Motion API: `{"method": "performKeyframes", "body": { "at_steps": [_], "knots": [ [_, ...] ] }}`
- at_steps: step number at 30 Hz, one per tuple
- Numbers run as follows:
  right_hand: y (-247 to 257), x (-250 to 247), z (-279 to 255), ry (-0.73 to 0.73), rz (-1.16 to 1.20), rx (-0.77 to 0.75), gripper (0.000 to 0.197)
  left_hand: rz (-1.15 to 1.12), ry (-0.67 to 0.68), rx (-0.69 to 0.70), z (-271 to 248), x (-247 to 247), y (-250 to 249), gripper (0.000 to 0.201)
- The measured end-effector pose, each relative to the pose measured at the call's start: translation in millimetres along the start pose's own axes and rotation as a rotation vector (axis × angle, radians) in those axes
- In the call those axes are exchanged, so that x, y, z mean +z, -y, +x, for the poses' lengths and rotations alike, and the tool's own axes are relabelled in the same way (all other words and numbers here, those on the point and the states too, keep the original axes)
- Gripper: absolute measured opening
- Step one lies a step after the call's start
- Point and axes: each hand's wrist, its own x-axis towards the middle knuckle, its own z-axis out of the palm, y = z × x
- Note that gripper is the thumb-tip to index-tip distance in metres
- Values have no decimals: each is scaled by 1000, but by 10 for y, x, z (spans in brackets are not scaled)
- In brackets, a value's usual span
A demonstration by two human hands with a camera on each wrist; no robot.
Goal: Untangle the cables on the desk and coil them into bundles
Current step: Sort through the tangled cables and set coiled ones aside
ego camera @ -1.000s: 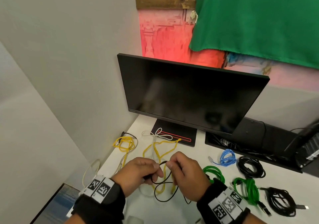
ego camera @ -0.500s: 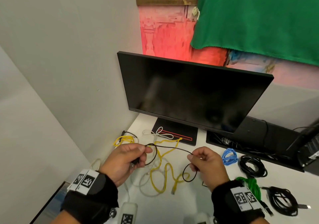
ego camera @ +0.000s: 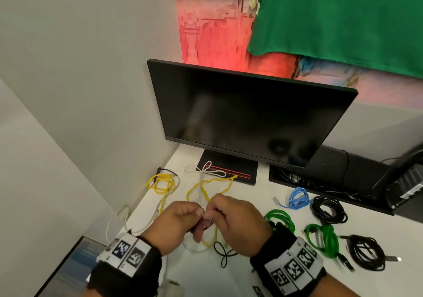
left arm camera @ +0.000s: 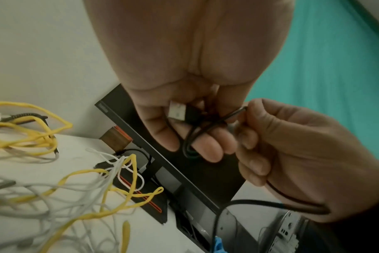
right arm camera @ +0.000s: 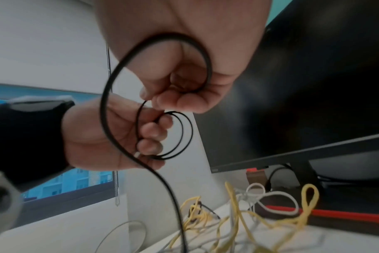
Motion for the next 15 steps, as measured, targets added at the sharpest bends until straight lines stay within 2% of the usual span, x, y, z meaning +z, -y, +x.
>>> {"method": "performKeyframes", "body": {
  "at_steps": [3,7,10,12,15],
  "knots": [
    [-104,-76,54,-24,68,65,26,-251,-30,-40,-32,-14,-3,37],
    [-149,34,11,74,308,43,23,-248,-42,-28,12,54,-51,29],
    [-188,85,11,30,248,31,24,-290,-71,-16,47,89,-55,21],
    [-232,70,17,15,234,42,23,-355,-50,-36,40,67,-26,23],
    [-269,73,27,5,213,43,23,-381,-9,-59,13,47,-26,12]
  ]
}}
